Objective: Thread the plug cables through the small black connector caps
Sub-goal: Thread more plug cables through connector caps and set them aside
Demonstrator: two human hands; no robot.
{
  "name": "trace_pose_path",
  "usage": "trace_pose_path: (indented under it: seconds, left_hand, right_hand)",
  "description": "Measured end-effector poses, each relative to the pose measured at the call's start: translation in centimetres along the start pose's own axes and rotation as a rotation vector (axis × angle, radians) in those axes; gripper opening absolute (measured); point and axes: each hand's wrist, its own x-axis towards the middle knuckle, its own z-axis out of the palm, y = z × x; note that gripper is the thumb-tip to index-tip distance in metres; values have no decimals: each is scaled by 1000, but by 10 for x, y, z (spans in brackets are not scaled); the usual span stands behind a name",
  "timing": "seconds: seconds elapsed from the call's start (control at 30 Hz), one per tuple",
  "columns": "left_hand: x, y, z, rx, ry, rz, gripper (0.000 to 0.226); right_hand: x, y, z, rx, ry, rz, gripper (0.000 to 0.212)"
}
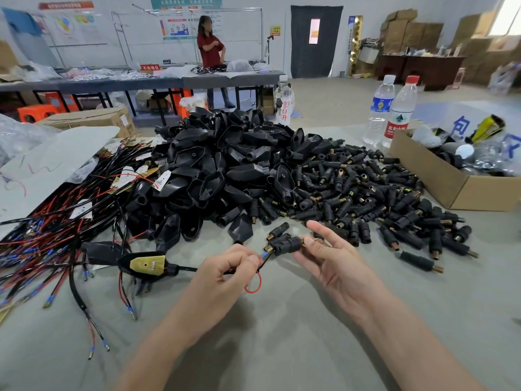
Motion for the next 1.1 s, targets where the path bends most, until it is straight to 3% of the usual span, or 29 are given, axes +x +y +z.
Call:
trace_pose_path:
  seconds: [0.67,1.1]
  left_hand:
    - [1,-2,0,35,-54,-48,59]
    - [2,-3,-2,11,-54,-99,43]
  right_hand:
    - [-3,0,0,-68,-45,-25,42]
    - [-4,1,1,-97,-68,-67,33]
